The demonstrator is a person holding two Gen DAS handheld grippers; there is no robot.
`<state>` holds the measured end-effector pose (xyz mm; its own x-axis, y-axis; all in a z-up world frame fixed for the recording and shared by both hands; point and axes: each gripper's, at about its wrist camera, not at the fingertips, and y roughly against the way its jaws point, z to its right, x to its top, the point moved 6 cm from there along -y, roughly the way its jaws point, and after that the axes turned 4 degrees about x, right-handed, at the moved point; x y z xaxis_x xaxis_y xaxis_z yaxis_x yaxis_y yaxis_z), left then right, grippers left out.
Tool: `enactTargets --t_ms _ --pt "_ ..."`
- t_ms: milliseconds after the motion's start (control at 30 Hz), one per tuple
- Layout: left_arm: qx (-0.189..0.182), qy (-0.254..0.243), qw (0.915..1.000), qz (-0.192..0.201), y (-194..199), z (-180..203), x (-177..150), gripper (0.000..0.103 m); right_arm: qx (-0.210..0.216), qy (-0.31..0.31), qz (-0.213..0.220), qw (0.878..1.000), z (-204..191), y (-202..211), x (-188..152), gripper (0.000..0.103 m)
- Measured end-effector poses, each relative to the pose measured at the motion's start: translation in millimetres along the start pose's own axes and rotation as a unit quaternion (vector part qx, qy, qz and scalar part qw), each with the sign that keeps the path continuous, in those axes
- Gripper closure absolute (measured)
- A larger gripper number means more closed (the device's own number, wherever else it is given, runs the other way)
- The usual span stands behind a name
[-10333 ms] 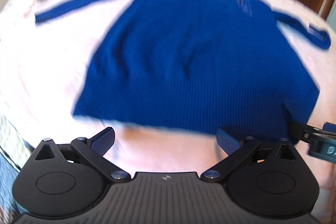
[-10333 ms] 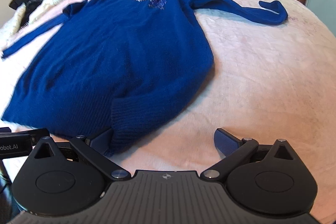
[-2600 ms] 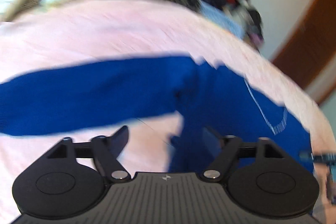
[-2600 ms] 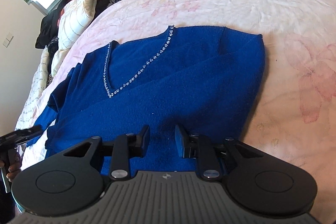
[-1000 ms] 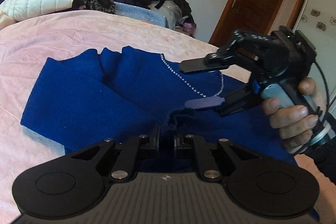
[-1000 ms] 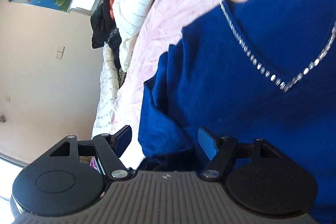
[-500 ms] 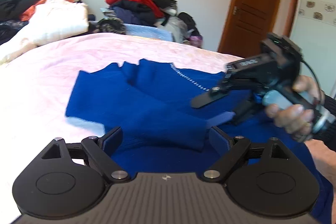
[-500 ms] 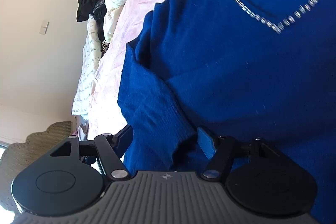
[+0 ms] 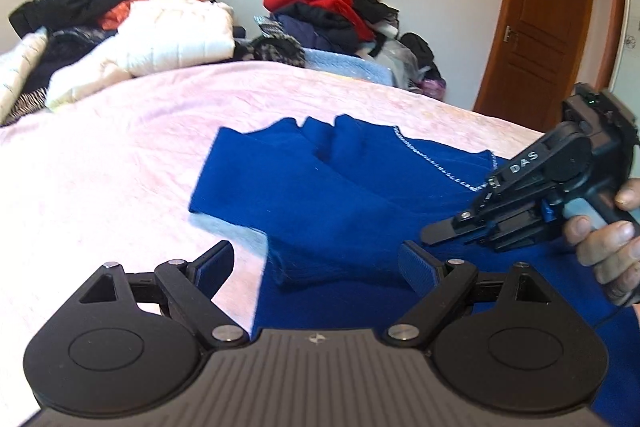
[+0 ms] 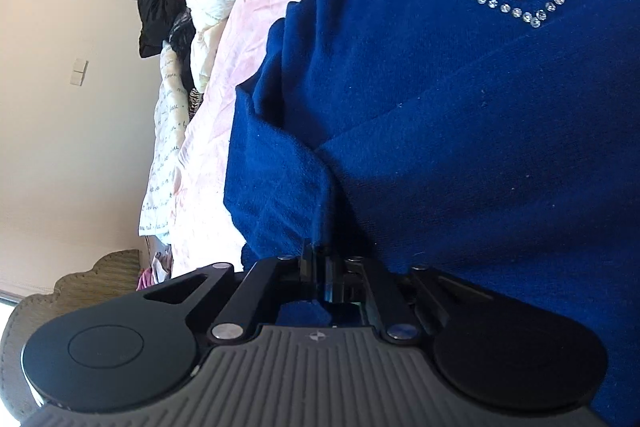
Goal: Fold small clothes
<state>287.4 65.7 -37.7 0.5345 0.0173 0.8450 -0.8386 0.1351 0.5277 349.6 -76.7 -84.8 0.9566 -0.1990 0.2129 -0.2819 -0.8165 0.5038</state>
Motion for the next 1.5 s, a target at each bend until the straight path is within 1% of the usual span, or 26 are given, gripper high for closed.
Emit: enactTargets --t_ms 67,133,233,333,400,500,600,667,700,733,800,867,900,1000,1033,1067,1100,1133,1167,1200,1233,1267,1300,1333,1433,1500 --pt "0.015 -0.012 0.9998 0.009 -2 0 3 0.013 0.007 0.013 0.021 1.0 -7 9 4 0.094" --pt "0.026 -0.021 0.9994 0.013 -7 1 6 0.013 0.031 0.017 0.049 0.998 -18 23 14 0.094" --pt "0.035 -0.011 0.9992 0.014 -15 -3 14 0.013 0.054 0.031 0.081 0.995 -32 53 35 0.094" --pt "0.017 0.018 0.9995 0.021 -21 -8 28 0.013 0.048 0.045 0.101 0.993 -37 90 56 0.094" --pt "-0.025 0.074 0.9966 0.024 -24 -17 42 0.013 0.037 0.051 0.123 0.99 -32 120 65 0.094" --pt "-0.083 0.183 0.9795 0.012 -45 -38 64 0.013 0.014 0.042 0.162 0.986 -8 167 72 0.094" --pt "-0.099 0.261 0.9596 -0.035 -86 -54 75 0.013 -0.01 0.005 0.199 0.98 34 204 72 0.094" --pt "-0.088 0.285 0.9521 -0.066 -114 -59 78 0.013 -0.033 -0.028 0.207 0.977 67 212 69 0.094" --pt "-0.078 0.287 0.9514 -0.08 -128 -58 78 0.013 -0.044 -0.042 0.206 0.977 82 211 68 0.094" --pt "-0.074 0.278 0.9534 -0.09 -138 -54 79 0.013 -0.05 -0.057 0.2 0.977 97 206 66 0.094" --pt "-0.065 0.244 0.9634 -0.09 -151 -42 86 0.013 -0.06 -0.074 0.191 0.977 115 197 62 0.094" --pt "-0.044 0.194 0.9764 -0.085 -160 -30 94 0.013 -0.067 -0.077 0.194 0.976 125 192 63 0.094" --pt "-0.035 0.183 0.9784 -0.09 -167 -28 96 0.013 -0.065 -0.08 0.197 0.975 127 193 63 0.094" --pt "-0.036 0.178 0.9721 -0.149 -192 -22 92 0.014 -0.062 -0.081 0.204 0.974 128 196 71 0.094" --pt "-0.031 0.167 0.9727 -0.157 -196 -21 90 0.022 -0.061 -0.08 0.205 0.974 127 197 75 0.094" --pt "-0.023 0.15 0.975 -0.162 -198 -18 87 0.039 -0.058 -0.076 0.207 0.974 124 201 78 0.094" --pt "-0.015 0.135 0.9779 -0.159 -198 -16 87 0.044 -0.053 -0.071 0.211 0.973 120 205 81 0.094" --pt "-0.02 0.135 0.9773 -0.162 -198 -17 86 0.055 -0.049 -0.065 0.216 0.973 117 208 84 0.094" --pt "-0.03 0.145 0.9749 -0.166 -199 -18 86 0.074 -0.047 -0.062 0.219 0.973 115 211 86 0.094" --pt "-0.037 0.153 0.9721 -0.174 -201 -21 85 0.081 -0.048 -0.061 0.219 0.973 115 213 88 0.094" --pt "-0.039 0.154 0.9709 -0.179 -203 -22 84 0.087 -0.051 -0.061 0.218 0.973 116 212 90 0.094" --pt "-0.037 0.147 0.9722 -0.179 -203 -21 85 0.089 -0.056 -0.061 0.215 0.973 118 211 92 0.094" --pt "-0.032 0.131 0.9751 -0.176 -203 -18 86 0.09 -0.062 -0.063 0.211 0.973 121 209 94 0.094" --pt "-0.029 0.115 0.9778 -0.172 -201 -14 87 0.094 -0.068 -0.065 0.207 0.974 123 207 95 0.094" --pt "-0.018 0.08 0.9849 -0.153 -193 -5 95 0.095 -0.064 -0.063 0.214 0.973 124 211 96 0.094" --pt "-0.021 0.079 0.9864 -0.143 -186 -6 101 0.095 -0.054 -0.061 0.227 0.97 124 220 98 0.094"
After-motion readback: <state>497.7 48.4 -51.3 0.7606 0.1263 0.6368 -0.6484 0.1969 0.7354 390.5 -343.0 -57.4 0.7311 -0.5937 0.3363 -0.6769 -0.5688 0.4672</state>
